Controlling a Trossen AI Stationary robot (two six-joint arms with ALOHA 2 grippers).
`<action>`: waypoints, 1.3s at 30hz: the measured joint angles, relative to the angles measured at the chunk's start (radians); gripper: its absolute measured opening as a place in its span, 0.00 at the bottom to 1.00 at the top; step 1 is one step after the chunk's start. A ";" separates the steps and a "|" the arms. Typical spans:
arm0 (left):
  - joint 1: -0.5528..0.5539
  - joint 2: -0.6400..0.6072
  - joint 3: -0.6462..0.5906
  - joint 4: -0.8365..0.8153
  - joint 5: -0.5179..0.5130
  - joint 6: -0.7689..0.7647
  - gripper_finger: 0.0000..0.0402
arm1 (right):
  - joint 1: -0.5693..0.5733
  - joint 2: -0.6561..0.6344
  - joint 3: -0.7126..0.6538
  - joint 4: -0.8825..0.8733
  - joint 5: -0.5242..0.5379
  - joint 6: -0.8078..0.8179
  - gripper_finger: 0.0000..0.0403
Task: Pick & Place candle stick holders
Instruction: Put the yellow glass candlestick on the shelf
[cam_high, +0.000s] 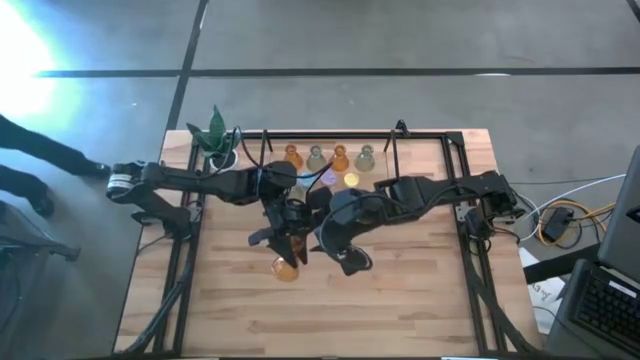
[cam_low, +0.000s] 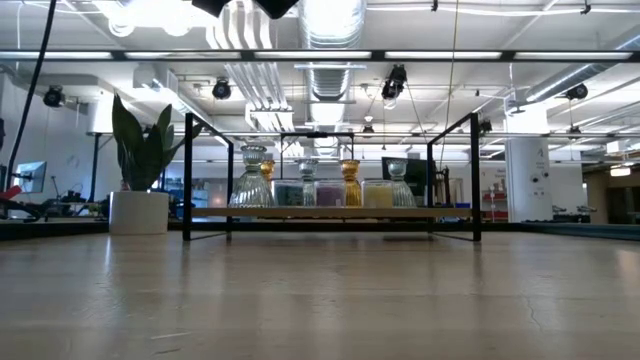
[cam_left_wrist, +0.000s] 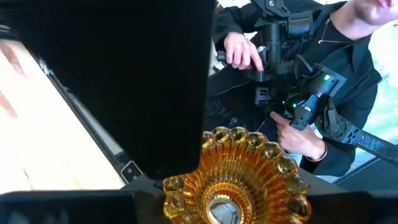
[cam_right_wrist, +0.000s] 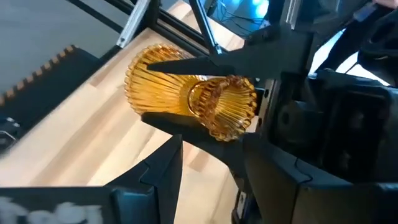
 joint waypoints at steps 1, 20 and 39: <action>0.002 0.000 0.000 0.003 -0.001 0.000 0.35 | 0.003 0.000 0.000 0.001 0.006 -0.004 0.41; 0.049 0.003 0.000 0.063 -0.012 -0.031 0.35 | 0.023 0.003 -0.001 0.035 0.039 -0.012 0.38; 0.051 0.005 0.000 0.096 -0.020 -0.052 0.34 | 0.022 0.014 -0.002 0.072 0.054 -0.005 0.04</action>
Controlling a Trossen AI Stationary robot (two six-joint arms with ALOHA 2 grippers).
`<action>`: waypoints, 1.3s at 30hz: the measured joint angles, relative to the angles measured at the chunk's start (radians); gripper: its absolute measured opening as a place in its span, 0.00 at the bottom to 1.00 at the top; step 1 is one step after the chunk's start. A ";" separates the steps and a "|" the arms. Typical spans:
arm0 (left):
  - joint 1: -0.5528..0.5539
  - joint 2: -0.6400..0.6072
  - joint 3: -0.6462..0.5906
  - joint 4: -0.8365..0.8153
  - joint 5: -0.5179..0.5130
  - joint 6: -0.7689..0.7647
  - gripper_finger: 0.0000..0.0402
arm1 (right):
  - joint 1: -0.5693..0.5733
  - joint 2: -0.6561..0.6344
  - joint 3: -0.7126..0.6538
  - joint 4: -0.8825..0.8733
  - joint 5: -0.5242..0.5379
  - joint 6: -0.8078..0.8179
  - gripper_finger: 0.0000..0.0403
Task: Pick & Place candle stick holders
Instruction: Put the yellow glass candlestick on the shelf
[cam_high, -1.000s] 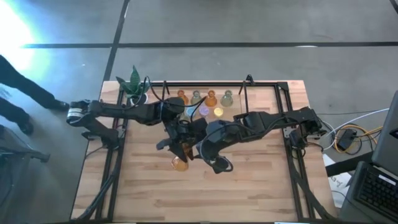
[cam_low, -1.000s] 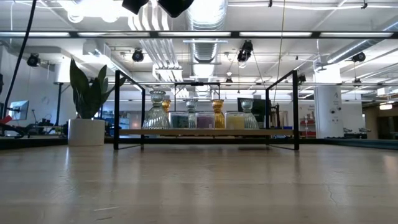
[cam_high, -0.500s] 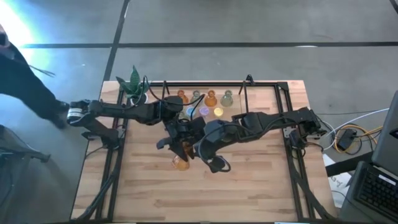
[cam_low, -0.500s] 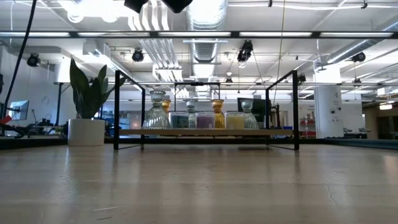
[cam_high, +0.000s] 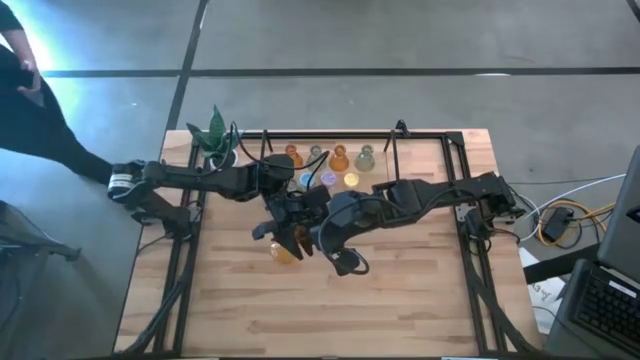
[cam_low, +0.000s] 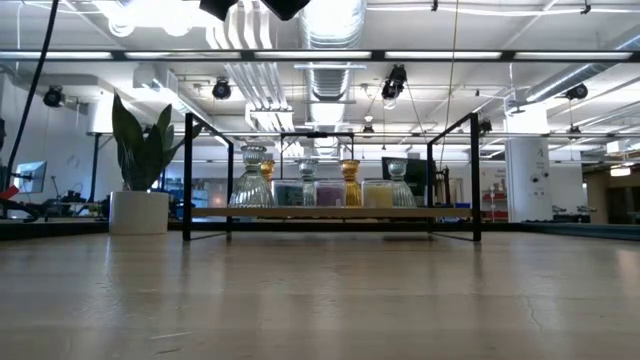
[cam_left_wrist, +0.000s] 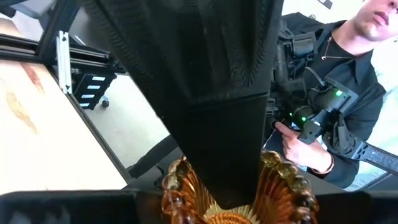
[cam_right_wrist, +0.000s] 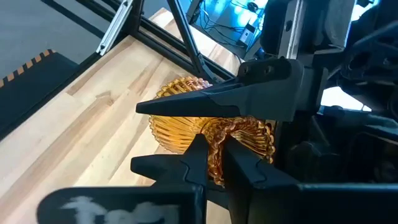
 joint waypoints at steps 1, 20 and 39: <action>0.000 0.000 0.000 0.000 -0.006 -0.001 0.34 | 0.000 0.000 0.000 -0.005 0.009 0.009 0.04; 0.028 -0.004 0.000 -0.014 -0.177 -0.081 0.76 | 0.011 -0.058 0.000 -0.204 -0.032 0.202 0.04; -0.104 -0.428 -0.004 -0.334 -1.382 0.425 0.75 | -0.154 -0.117 -0.101 -0.693 0.141 0.360 0.04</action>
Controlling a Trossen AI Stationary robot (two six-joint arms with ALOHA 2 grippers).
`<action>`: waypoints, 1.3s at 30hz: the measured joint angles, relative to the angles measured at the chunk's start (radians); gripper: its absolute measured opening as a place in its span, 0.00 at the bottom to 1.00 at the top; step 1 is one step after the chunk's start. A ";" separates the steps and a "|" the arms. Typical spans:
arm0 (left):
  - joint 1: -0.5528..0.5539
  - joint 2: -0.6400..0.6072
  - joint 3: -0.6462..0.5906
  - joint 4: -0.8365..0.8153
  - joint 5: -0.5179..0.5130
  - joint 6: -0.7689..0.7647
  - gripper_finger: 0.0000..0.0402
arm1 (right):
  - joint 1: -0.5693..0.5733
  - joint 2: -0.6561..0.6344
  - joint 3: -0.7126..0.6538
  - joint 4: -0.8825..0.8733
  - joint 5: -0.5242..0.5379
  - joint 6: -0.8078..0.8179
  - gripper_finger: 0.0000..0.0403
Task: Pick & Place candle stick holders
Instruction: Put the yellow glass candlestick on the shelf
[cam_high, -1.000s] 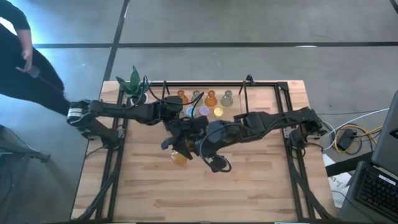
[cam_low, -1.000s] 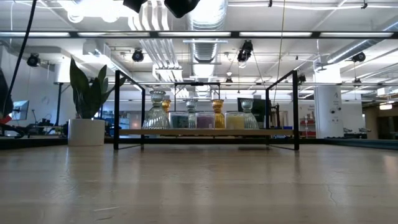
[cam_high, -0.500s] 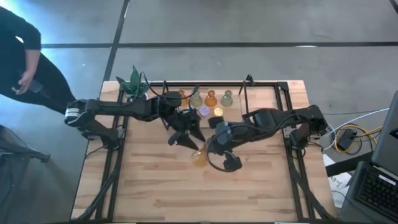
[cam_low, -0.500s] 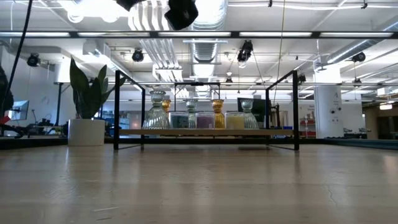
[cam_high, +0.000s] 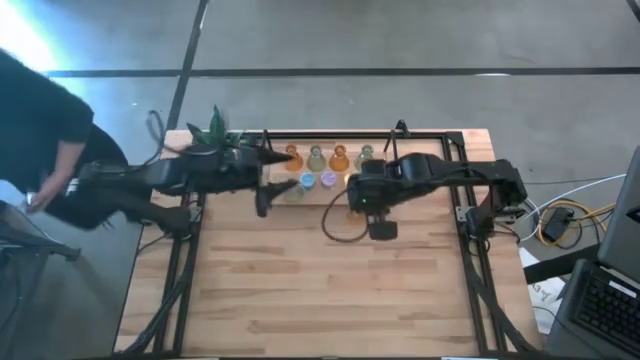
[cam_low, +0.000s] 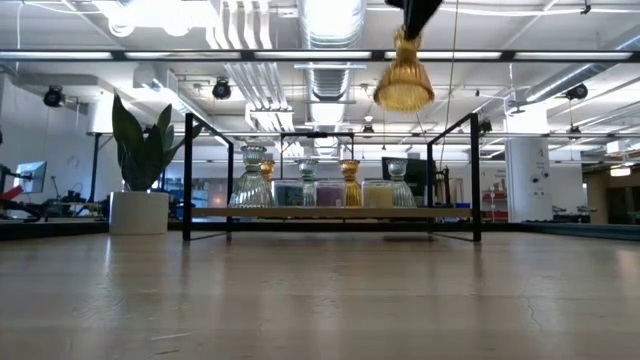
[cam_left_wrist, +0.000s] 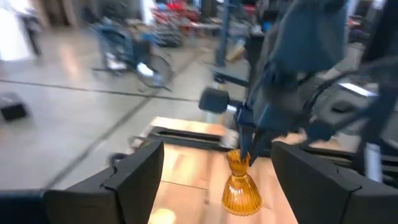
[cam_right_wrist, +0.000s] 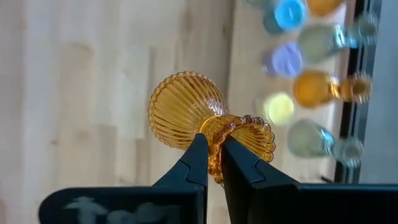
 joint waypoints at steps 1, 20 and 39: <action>-0.015 -0.025 -0.007 -0.006 -0.045 0.011 0.75 | -0.015 -0.005 -0.021 0.000 0.000 -0.007 0.04; -0.054 -0.348 -0.266 -0.043 -0.162 -0.124 0.75 | -0.236 -0.118 -0.376 0.219 -0.035 -0.095 0.03; -0.054 -0.686 -0.583 -0.018 -0.106 0.028 0.75 | -0.329 -0.119 -0.509 0.324 -0.022 -0.122 0.03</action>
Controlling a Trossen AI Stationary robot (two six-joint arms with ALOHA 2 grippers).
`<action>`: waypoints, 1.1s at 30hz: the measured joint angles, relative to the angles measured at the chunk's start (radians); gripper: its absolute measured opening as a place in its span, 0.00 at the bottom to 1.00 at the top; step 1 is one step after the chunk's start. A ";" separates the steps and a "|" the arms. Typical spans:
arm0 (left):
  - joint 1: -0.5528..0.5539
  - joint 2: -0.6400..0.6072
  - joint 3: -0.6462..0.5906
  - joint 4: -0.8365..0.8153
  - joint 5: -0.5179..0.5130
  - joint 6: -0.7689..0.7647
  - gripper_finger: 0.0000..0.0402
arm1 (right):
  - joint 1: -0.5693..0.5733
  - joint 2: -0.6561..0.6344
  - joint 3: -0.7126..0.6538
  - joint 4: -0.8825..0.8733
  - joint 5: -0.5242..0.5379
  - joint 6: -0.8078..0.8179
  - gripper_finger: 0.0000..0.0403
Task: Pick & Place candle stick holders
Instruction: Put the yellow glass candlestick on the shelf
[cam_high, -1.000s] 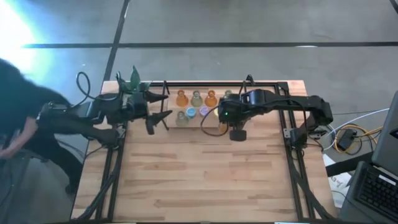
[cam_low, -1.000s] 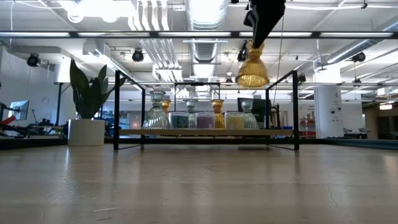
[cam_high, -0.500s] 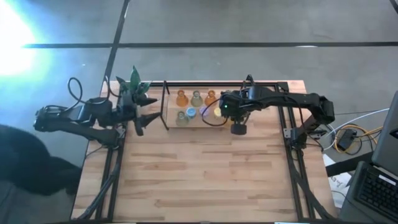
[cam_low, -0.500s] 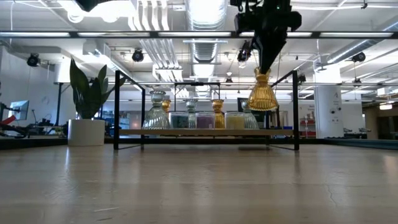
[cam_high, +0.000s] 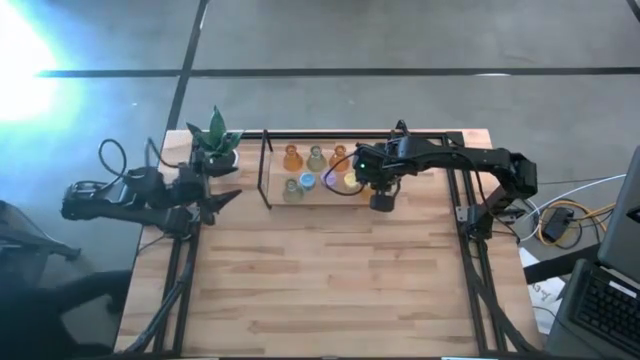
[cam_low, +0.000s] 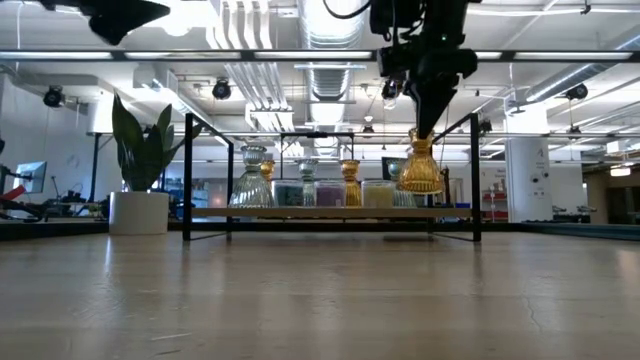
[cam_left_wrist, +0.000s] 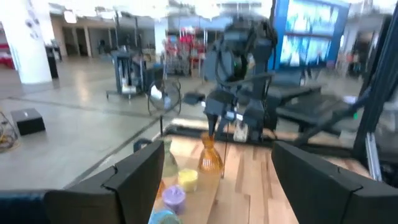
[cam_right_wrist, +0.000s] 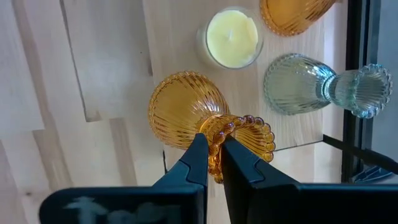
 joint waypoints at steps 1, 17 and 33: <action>0.000 -0.021 -0.021 0.007 -0.005 0.000 0.75 | -0.002 0.000 -0.003 0.009 0.000 -0.002 0.03; 0.000 -0.290 -0.242 0.018 -0.063 -0.078 0.75 | -0.021 0.011 -0.051 0.060 -0.005 -0.035 0.03; 0.000 -0.299 -0.263 -0.023 -0.063 -0.074 0.75 | -0.044 0.011 -0.074 0.082 -0.035 -0.051 0.03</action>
